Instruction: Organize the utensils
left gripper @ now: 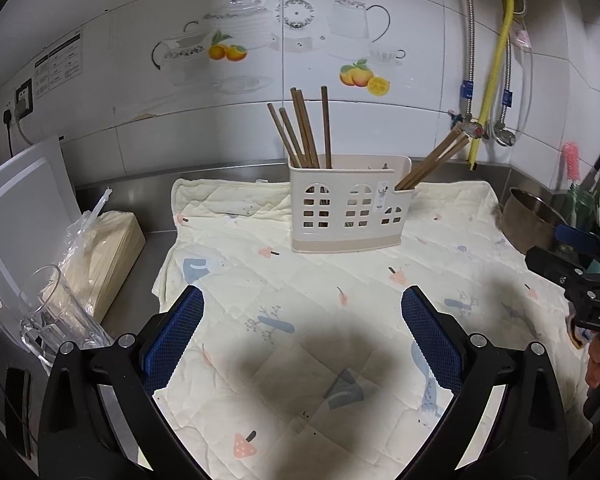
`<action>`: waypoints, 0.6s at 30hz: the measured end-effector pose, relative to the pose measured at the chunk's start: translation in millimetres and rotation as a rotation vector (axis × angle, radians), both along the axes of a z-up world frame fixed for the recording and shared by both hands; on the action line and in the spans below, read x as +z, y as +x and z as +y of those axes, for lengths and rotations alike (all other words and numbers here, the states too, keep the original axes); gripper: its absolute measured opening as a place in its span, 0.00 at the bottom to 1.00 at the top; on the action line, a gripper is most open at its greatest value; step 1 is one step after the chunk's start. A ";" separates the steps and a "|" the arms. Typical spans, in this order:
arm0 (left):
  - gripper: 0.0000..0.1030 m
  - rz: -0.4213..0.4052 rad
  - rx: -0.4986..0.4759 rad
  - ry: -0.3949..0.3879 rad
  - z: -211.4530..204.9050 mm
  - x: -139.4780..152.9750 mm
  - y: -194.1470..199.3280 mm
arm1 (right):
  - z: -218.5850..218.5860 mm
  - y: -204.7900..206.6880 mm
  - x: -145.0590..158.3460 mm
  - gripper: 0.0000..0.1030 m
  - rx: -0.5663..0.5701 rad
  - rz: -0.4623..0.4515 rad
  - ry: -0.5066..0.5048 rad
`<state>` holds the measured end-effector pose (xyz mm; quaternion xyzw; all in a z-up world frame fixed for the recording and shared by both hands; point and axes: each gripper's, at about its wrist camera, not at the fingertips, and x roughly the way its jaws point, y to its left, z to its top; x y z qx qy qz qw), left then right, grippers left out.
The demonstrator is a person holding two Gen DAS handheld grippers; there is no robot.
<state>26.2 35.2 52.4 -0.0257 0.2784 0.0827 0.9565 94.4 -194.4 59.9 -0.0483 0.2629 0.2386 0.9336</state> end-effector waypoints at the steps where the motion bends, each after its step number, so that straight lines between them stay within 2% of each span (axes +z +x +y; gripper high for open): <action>1: 0.95 0.000 -0.005 0.000 -1.1 -0.1 -0.1 | 0.3 -0.2 -0.4 0.91 0.002 0.001 -0.001; 18: 0.95 0.012 -0.024 0.005 -4.0 -3.6 4.6 | 7.5 0.7 -5.3 0.91 0.008 0.010 -0.012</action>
